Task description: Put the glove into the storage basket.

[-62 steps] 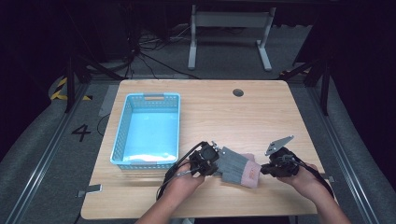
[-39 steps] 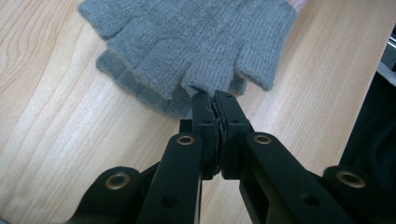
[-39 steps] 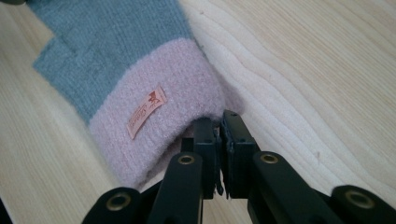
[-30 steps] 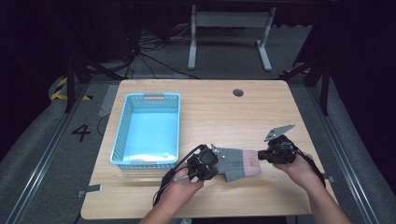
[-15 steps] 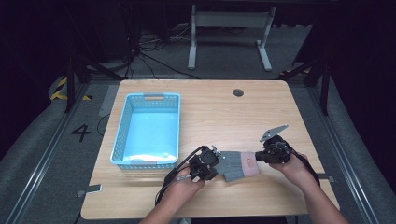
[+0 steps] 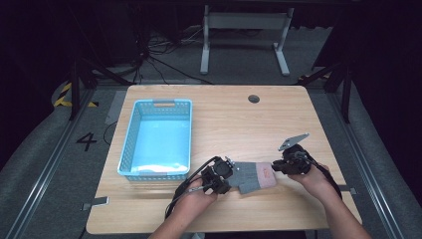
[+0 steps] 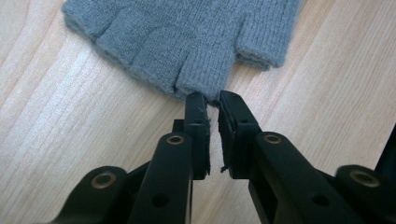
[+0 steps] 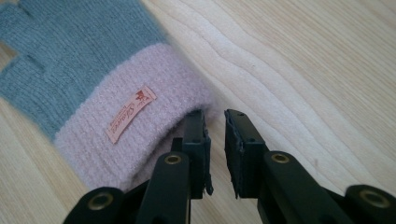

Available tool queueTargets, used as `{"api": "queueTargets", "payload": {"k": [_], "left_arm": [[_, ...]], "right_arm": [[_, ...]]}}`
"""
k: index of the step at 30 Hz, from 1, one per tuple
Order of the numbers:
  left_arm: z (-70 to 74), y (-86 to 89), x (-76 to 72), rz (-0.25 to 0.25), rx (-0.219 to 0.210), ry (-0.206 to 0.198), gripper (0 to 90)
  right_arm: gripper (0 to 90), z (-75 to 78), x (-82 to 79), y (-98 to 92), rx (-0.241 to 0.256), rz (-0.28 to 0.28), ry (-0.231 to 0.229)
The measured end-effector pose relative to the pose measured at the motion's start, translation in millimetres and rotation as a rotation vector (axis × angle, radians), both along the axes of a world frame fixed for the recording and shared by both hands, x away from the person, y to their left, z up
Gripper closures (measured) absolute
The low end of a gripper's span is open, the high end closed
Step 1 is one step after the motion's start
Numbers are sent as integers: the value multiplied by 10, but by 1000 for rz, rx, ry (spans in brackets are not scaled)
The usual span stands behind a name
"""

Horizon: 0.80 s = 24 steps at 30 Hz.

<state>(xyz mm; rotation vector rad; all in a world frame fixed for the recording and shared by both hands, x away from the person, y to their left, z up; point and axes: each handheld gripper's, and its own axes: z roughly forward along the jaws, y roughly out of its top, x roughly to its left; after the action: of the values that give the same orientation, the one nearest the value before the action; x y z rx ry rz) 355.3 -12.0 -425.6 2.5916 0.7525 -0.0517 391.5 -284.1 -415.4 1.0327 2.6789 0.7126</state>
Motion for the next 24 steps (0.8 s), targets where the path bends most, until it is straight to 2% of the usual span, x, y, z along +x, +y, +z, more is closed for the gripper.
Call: {"api": "queueTargets", "payload": {"k": [3,9,16,20,24], "left_arm": [[29,12,-2,-4,1,6,770],[119,59,22,4,-42,-1,692],[299,107,-2,1,-102,-45,668],[351,103,-6,6,-128,-59,669],[393,87,15,7,-135,-69,630]], "right_arm": [[775,40,-21,-59,3,-14,-9],[757,71,-45,-134,17,-21,-23],[737,116,-79,-251,42,-55,-21],[728,135,-99,-287,48,-60,-24],[703,158,-115,-340,60,-70,-29]]}}
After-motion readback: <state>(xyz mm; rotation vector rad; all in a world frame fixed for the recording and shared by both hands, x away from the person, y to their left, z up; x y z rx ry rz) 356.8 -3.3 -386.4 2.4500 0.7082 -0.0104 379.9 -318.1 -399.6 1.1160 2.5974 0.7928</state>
